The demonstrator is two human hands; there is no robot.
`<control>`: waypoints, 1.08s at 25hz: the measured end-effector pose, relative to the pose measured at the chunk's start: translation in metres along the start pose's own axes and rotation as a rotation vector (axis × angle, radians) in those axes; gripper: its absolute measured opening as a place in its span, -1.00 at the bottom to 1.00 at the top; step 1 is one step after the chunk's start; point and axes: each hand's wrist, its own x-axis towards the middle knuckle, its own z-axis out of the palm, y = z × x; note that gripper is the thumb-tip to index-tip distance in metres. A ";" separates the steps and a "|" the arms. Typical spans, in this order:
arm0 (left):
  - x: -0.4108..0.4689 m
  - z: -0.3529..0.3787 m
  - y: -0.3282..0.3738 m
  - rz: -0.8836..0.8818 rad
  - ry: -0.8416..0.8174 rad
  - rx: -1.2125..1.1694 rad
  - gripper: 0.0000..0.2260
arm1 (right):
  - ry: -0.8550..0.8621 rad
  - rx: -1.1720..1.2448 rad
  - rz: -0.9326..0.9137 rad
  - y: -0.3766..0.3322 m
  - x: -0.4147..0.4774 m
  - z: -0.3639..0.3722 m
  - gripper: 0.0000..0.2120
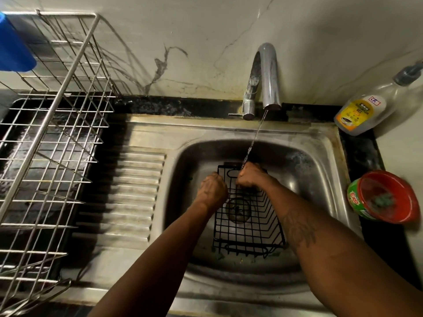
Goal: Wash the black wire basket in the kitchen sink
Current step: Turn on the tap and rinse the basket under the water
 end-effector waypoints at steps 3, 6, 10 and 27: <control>-0.001 0.007 0.006 0.050 -0.062 0.013 -0.87 | -0.023 0.006 -0.117 -0.019 0.001 0.003 -0.90; -0.004 0.010 0.005 0.039 -0.058 -0.011 -0.86 | -0.054 0.118 -0.144 -0.024 0.000 0.007 -0.92; -0.004 0.006 0.000 -0.037 -0.016 -0.067 -0.84 | 0.018 0.147 -0.007 0.004 -0.007 0.000 -0.88; -0.040 0.023 -0.004 -0.273 -0.068 -0.385 -0.78 | 0.637 0.279 0.048 0.020 -0.037 0.013 -0.72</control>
